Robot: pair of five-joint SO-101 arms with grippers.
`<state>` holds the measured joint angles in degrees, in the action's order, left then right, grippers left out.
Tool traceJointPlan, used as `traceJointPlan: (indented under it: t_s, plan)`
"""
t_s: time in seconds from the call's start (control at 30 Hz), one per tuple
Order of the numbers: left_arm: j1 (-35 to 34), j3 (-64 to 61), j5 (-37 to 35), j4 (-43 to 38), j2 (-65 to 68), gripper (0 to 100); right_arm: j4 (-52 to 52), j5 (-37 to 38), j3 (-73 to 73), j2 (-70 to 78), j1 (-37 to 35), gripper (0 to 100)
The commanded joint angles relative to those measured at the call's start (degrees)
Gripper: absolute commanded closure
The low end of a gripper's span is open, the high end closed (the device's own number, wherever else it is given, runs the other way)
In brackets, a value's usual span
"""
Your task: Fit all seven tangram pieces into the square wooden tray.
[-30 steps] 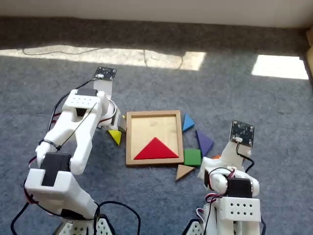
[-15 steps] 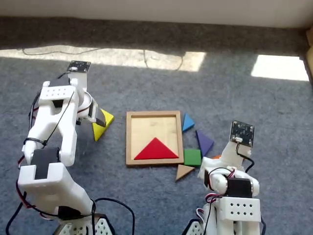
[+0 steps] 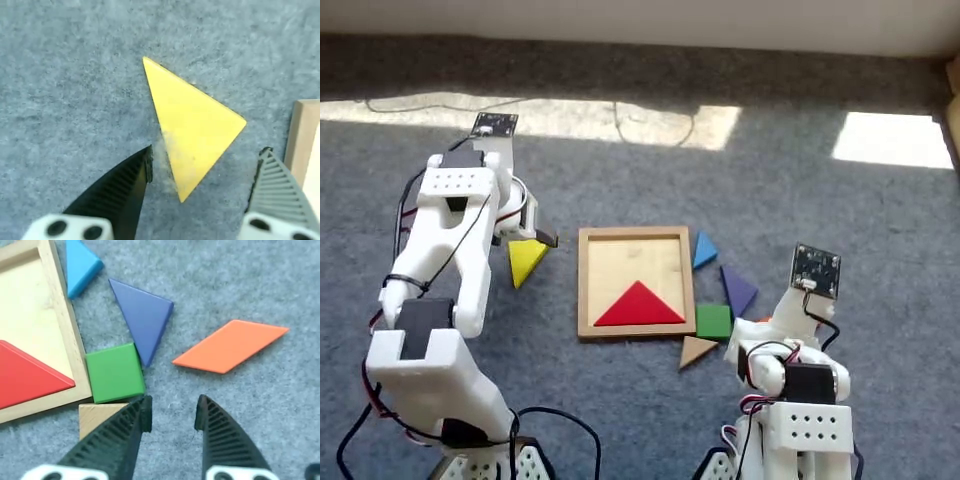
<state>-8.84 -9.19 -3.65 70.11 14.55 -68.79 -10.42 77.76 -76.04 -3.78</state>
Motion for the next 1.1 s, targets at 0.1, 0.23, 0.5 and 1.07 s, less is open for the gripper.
traceJointPlan:
  t_s: [0.1,0.23,0.5,1.07]
  plan:
    - [0.8,7.1,-0.9,-3.7,8.9,68,1.2,-0.1,-0.4,-0.5,0.3,85.3]
    - [0.7,14.2,-2.7,1.3,13.6,68,1.2,-0.1,-0.4,-0.5,0.3,85.3]
    - [0.6,23.6,-4.3,7.1,20.3,68,1.2,-0.1,-0.4,-0.5,0.3,85.3]
    - [0.9,25.7,-2.5,13.1,21.9,80,1.2,-0.1,-0.4,-0.5,0.3,85.3]
